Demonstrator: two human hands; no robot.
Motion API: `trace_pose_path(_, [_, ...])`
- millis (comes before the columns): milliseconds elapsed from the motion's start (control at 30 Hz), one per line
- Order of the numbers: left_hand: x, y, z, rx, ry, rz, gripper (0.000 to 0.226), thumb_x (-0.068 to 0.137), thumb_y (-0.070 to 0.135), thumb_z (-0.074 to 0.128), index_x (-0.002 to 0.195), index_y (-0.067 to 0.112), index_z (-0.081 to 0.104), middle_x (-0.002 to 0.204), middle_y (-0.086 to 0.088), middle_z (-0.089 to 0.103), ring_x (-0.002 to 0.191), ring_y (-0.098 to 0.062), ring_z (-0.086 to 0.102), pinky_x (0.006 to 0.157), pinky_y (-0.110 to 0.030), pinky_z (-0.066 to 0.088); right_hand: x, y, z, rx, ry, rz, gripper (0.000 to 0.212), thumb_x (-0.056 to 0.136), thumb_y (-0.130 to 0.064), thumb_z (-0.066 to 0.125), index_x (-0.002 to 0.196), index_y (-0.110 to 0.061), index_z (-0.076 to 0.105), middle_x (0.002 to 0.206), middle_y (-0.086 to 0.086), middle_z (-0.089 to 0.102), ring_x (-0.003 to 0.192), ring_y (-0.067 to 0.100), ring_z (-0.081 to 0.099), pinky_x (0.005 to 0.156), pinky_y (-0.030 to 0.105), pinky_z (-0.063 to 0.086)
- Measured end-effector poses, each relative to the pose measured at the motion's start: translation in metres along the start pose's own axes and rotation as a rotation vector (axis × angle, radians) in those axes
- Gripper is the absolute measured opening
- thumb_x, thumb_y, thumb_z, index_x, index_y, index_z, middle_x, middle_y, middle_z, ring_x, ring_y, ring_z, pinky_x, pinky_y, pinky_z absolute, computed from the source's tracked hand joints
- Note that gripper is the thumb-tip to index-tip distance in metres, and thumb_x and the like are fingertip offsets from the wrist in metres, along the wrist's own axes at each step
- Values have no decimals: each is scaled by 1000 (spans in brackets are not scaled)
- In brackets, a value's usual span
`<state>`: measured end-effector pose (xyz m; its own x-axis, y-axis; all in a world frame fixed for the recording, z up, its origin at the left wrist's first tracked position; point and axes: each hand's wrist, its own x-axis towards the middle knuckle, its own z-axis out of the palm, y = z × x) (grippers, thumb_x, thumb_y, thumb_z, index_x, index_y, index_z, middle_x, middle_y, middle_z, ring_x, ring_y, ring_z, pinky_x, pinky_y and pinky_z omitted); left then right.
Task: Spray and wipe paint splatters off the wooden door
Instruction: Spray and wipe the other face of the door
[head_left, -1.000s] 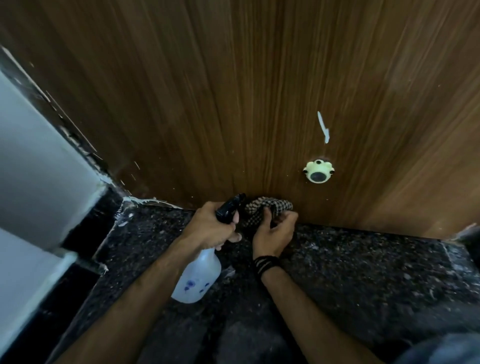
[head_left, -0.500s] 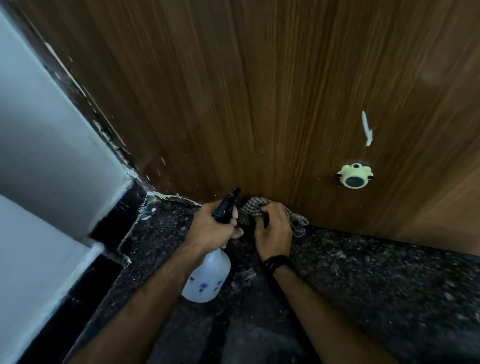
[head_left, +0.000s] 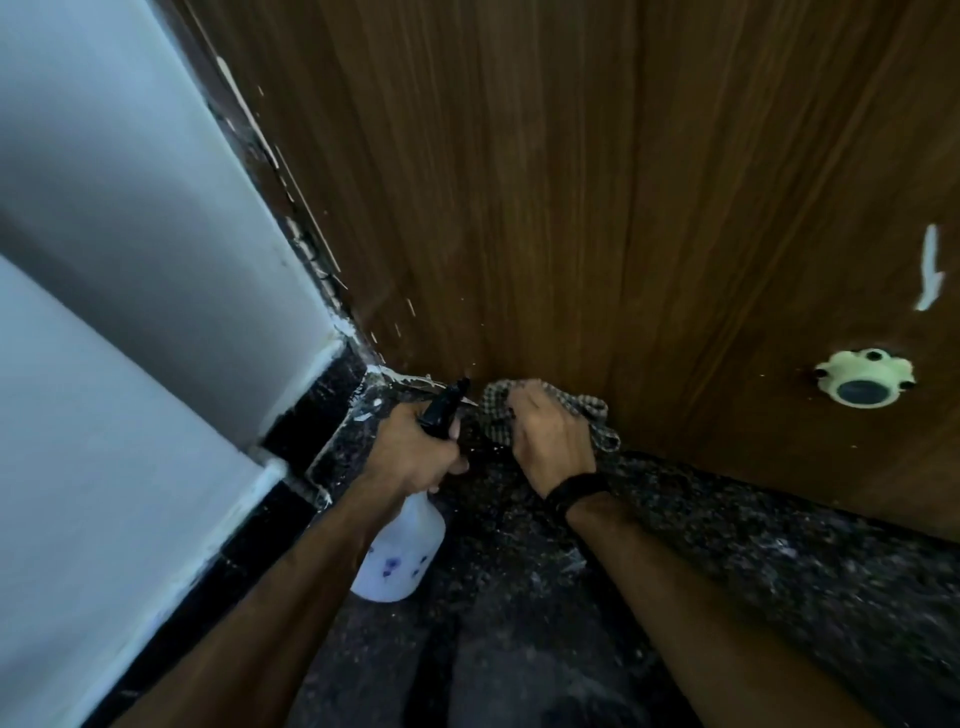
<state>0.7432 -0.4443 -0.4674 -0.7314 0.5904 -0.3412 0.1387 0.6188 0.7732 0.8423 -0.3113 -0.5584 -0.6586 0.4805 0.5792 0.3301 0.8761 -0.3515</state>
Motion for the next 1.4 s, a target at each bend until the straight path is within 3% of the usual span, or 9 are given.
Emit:
trace_pose_path(100, [1,-9,-9,-16,-39,-25,24,75,-10,72,80,10,59,63,-10,57,48,-24,49,45,-29,43,-1,0,7,-24,-39,42,27,74,5,72,91,-9,58,94,9,59,73,31,63,43,33,41])
trace_pose_path(333, [6,-23,-36,-25,21,-45,28,76,-13,71,76,12,59,69,-11,57,46,-22,46,42,-27,41,81,-46,0,-126,324,-196,7,93,-12,65,88,-16,63,87,3,59,72,19,55,49,32,43])
trace_pose_path(600, [19,-31,-54,-39,50,-66,27,75,-10,74,77,14,61,69,-11,59,48,-24,48,45,-29,43,63,-24,50,-345,-77,-624,23,86,-5,42,92,-13,63,94,6,57,87,23,52,63,33,49])
trace_pose_path(700, [20,-32,-61,-71,74,-64,26,75,-10,74,79,12,62,69,-10,60,46,-22,48,43,-27,43,88,-44,45,-294,-19,-649,26,81,-4,57,106,-10,61,102,8,58,93,24,46,65,33,50])
trace_pose_path(833, [22,-26,-75,-88,133,-74,25,73,-9,74,80,13,62,66,-7,60,45,-21,48,45,-28,44,145,-87,24,-250,175,-577,51,85,-3,37,133,-2,56,108,7,61,92,23,52,71,32,49])
trace_pose_path(933, [20,-22,-85,-106,163,-77,26,74,-11,72,80,12,61,69,-11,59,45,-21,47,45,-27,42,152,-88,46,-314,145,-692,47,83,-2,46,127,-2,62,110,7,59,96,23,44,72,31,49])
trace_pose_path(1067, [13,-28,-92,-98,154,-93,25,76,-9,74,84,12,62,72,-10,60,48,-22,49,42,-26,43,112,-59,76,-492,-208,-879,38,62,-23,84,98,-14,78,120,7,56,105,25,37,72,29,50])
trace_pose_path(1300, [6,-30,-93,-110,159,-92,25,76,-12,71,82,10,60,71,-10,58,51,-23,47,42,-28,43,144,-92,69,-520,-23,-824,45,79,-8,60,124,-8,63,114,6,45,101,24,34,80,31,44])
trace_pose_path(1400, [8,-22,-91,-114,170,-89,25,75,-10,71,82,11,61,69,-10,59,50,-23,48,45,-27,41,150,-97,60,-521,-110,-847,34,80,-15,66,114,-13,69,110,1,57,100,24,35,77,31,43])
